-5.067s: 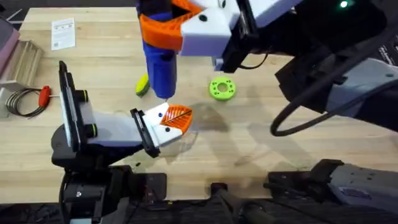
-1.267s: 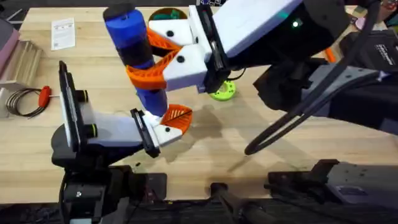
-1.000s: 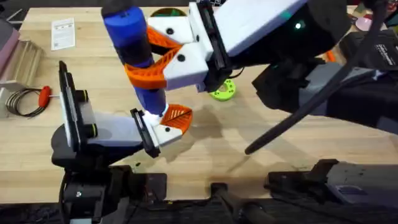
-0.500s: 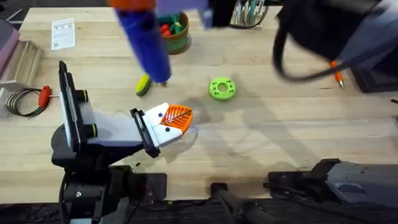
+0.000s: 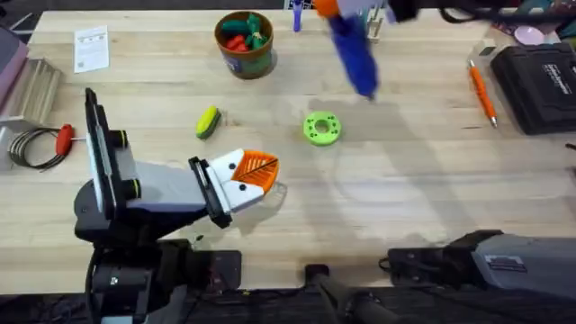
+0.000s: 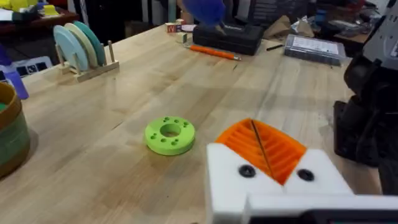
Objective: Pick up the gripper from the table and insert it into the empty holder that is missing its gripper. Then pick up a screw, insert it into the mounting hole, and use the screwdriver to tighten it. Finally, clean up the table by picking up the vegetable and placing it into the bucket.
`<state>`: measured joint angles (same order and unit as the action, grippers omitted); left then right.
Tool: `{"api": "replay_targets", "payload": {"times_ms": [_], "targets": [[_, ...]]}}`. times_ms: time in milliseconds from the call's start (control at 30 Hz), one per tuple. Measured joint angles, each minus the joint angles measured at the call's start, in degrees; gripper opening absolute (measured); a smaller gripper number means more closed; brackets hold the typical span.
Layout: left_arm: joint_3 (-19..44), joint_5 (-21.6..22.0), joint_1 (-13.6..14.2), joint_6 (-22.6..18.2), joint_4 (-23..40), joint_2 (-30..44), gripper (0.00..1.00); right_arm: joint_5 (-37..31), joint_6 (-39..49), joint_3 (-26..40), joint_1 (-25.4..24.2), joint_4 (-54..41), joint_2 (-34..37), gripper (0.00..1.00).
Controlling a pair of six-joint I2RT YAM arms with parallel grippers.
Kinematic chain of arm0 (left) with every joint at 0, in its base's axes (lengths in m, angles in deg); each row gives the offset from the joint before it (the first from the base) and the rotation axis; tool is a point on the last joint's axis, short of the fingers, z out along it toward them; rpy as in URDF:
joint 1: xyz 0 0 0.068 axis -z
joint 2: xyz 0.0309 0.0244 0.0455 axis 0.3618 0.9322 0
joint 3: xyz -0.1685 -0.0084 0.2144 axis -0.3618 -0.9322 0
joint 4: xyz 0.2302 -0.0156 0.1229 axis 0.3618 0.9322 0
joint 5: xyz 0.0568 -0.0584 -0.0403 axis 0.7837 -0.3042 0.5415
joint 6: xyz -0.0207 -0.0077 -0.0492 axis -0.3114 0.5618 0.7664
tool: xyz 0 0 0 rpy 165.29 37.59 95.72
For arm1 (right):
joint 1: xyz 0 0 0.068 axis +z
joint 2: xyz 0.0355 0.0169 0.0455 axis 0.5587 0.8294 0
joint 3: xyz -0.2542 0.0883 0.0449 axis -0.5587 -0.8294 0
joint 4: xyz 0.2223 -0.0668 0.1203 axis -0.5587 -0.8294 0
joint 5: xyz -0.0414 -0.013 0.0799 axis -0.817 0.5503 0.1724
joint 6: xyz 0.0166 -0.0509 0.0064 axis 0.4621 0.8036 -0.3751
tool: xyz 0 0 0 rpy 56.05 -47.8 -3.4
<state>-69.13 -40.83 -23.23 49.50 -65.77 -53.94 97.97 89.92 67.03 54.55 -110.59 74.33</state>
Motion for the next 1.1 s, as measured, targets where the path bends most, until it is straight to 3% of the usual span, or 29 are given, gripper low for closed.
{"api": "replay_targets", "payload": {"times_ms": [200, 467, 733, 1067, 1100], "targets": [[0.0, 0.0, 0.0, 0.0, 0.0, 0.0, 0.015, -11.9, 16.0, 0.1, -3.0, -11.0, 1.7, 0.02], [0.0, 0.0, 0.0, 0.0, 0.0, 0.0, 0.015, -25.9, 27.8, -3.4, -4.8, -11.7, 11.2, 0.02], [0.0, 0.0, 0.0, 0.0, 0.0, 0.0, 0.015, -30.8, 34.3, -14.5, -8.0, -1.7, 18.6, 0.02], [0.0, 0.0, 0.0, 0.0, 0.0, 0.0, 0.015, -32.5, 38.2, -23.2, -13.0, 8.0, 18.9, 0.022], [0.0, 0.0, 0.0, 0.0, 0.0, 0.0, 0.015, -32.7, 38.2, -23.5, -13.3, 8.2, 18.9, 0.07]]}}
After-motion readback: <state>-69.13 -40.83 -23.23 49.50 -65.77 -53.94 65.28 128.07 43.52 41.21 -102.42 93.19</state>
